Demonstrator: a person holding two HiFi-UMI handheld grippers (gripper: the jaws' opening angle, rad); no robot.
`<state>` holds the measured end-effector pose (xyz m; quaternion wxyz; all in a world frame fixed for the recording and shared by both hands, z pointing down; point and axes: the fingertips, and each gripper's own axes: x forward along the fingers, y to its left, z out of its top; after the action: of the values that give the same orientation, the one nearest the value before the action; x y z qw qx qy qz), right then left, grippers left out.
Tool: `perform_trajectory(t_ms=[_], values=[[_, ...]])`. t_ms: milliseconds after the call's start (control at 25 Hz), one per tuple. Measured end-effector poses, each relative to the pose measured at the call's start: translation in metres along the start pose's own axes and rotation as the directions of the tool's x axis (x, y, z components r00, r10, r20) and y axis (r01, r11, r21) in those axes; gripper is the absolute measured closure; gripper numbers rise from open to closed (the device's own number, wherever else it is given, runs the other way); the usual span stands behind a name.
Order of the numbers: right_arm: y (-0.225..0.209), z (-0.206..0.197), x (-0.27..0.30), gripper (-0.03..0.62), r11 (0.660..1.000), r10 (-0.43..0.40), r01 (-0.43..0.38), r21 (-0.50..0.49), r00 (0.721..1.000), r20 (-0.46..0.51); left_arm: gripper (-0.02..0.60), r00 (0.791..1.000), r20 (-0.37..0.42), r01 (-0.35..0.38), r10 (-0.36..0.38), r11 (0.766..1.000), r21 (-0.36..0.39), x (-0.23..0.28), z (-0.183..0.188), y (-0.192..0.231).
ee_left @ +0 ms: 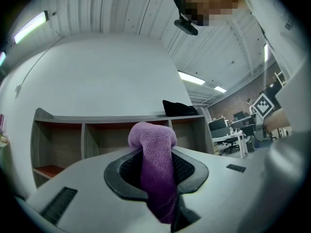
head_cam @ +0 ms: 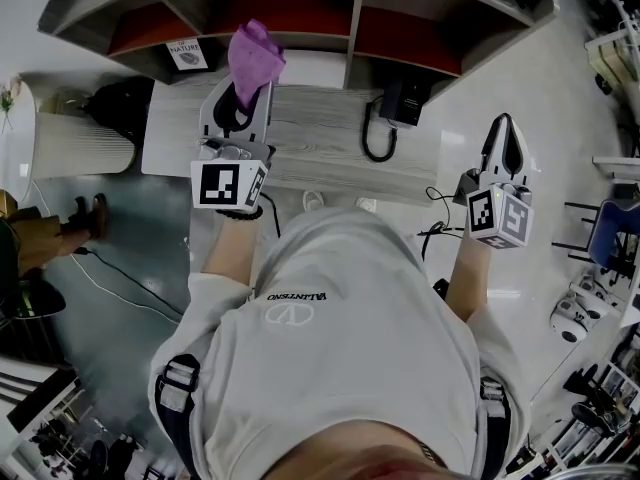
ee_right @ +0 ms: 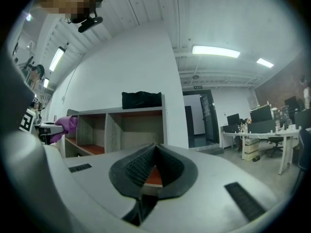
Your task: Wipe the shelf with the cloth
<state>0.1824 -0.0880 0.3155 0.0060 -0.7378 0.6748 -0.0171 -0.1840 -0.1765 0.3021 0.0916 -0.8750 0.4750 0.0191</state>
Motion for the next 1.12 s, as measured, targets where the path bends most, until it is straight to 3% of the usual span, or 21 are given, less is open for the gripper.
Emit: perform_trajectory(t_ms=[1120], values=[[-0.017, 0.003, -0.008, 0.594, 1.0, -0.031, 0.031, 0.005, 1.0, -0.005, 0.479, 1.0, -0.013, -0.018, 0.018, 1.0, 0.022, -0.004, -0.007, 0.007]])
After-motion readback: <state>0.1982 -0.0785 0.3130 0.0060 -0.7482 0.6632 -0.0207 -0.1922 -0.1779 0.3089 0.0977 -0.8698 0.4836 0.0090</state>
